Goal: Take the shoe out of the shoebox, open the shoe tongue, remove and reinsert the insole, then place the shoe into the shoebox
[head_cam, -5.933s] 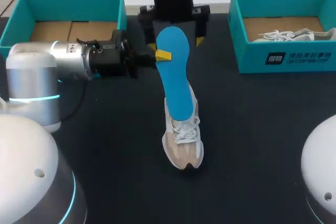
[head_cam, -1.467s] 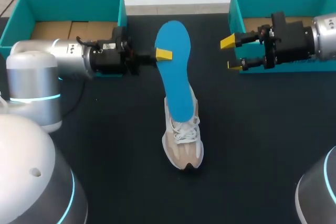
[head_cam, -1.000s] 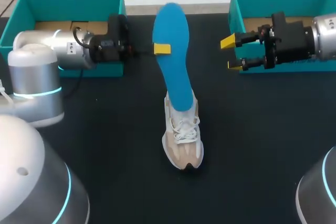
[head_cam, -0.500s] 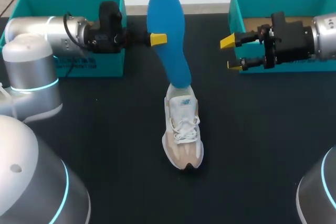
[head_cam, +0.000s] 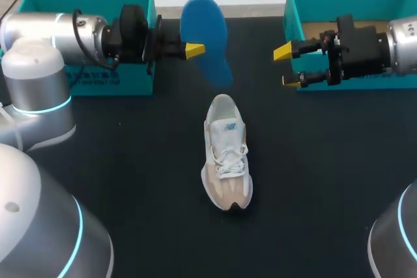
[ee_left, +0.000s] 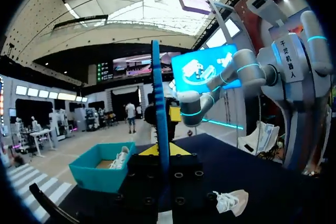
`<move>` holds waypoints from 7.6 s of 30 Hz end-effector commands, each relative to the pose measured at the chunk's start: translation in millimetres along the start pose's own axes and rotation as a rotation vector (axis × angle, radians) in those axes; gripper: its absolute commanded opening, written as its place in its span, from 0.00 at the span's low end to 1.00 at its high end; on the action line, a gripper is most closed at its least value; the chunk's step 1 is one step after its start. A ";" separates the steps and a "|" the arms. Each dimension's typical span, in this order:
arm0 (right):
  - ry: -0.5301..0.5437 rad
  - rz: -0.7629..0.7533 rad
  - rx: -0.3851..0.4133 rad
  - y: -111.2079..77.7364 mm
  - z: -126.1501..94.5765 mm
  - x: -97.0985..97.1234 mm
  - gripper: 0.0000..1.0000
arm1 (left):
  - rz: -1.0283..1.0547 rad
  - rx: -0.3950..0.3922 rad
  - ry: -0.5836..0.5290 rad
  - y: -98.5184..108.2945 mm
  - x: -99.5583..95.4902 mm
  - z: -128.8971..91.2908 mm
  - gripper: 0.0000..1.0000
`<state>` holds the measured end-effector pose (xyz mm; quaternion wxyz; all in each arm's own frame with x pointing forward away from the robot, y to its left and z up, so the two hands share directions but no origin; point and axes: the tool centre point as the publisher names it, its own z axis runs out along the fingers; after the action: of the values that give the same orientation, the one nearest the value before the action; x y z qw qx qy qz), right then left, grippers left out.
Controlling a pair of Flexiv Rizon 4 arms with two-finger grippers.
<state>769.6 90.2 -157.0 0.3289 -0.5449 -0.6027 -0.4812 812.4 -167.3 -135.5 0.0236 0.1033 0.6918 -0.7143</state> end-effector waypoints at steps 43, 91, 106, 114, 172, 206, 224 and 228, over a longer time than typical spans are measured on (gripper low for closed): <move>-0.002 0.001 -0.001 0.6 2.2 -0.1 1.00 | 1.752 -0.136 -0.051 32.4 -16.7 -2.6 0.00; 0.147 -0.055 0.091 23.5 106.8 10.3 0.38 | 1.647 -0.227 -0.192 36.3 -28.4 30.3 0.00; 0.154 -0.059 0.106 25.9 108.3 10.1 0.14 | 1.661 -0.244 -0.199 37.5 -31.6 26.7 0.00; 0.166 -0.071 0.102 25.0 108.7 10.3 0.00 | 1.642 -0.245 -0.187 38.3 -31.3 27.6 0.00; 0.071 -0.737 -0.088 55.5 89.5 -34.7 0.00 | 0.561 -0.595 0.038 86.3 4.2 -45.1 1.00; 0.202 -0.807 -0.054 47.9 126.8 -83.0 0.00 | 0.207 -0.658 -0.011 195.8 45.8 -38.2 1.00; 0.254 -0.827 -0.019 35.9 152.0 -109.0 0.00 | 0.163 -0.643 -0.022 207.8 40.6 -22.9 1.00; 0.248 -0.818 -0.015 30.5 153.8 -114.9 0.00 | 0.155 -0.644 -0.028 210.1 40.8 -20.2 1.00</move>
<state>841.6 191.9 -300.4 0.1770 -0.1995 -0.7229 -0.6375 810.8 -146.0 -345.9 0.1168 0.1339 0.8710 -0.4581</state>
